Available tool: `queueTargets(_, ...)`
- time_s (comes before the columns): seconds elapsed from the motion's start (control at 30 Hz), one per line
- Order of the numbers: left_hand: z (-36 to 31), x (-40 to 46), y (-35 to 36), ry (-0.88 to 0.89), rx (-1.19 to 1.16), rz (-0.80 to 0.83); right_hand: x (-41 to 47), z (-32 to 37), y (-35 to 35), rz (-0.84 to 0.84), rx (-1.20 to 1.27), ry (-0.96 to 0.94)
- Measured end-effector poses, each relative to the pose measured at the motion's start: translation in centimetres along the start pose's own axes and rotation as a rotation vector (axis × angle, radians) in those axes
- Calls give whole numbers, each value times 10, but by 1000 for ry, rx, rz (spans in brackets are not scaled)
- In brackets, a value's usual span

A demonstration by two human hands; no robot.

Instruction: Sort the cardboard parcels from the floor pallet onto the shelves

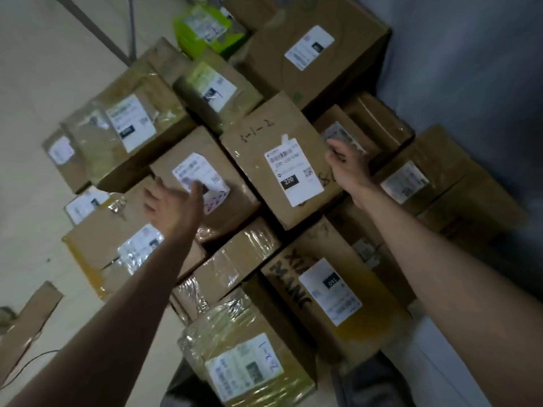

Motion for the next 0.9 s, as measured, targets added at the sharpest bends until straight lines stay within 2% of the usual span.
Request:
queueTargets(0.1,23,13,1,-49,-223,233,4,2,9,-12,-41,33)
queueTargets(0.2,22,13,11,-54,-384,344,6,-1,23,-97,-32,47)
queueTargets(0.3,23,15,13,-36,-359,337,5,1,31,-152,-85,53)
queueTargets(0.47,36,8,-2,11,-426,428,-14,19,32,-72,-205,151)
queueTargets(0.53,53,-2,-15,16,-449,377,-43,29,42,-140,-193,107)
queueTargets(0.63,103,-28,-37,-124,-417,254,-107,28,75,-239,-184,59)
queueTargets(0.7,143,-52,-50,-265,-366,193,-151,18,103,-187,-215,96)
queueTargets(0.8,194,-89,-56,-363,-417,118,-208,-6,147,30,-159,186)
queueTargets(0.83,205,-98,-50,-380,-500,168,-223,-13,160,106,-164,215)
queueTargets(0.9,217,-108,-27,-419,-690,402,-243,-24,184,236,-201,252)
Point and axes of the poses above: each hand's wrist, its own x-axis towards the middle knuckle, its own y-axis out of the palm, z = x × y, the point moved 4 cm from there along x, towards the middle knuckle, and after that the axes turned 11 degrees about z, right-handed, at the moved point
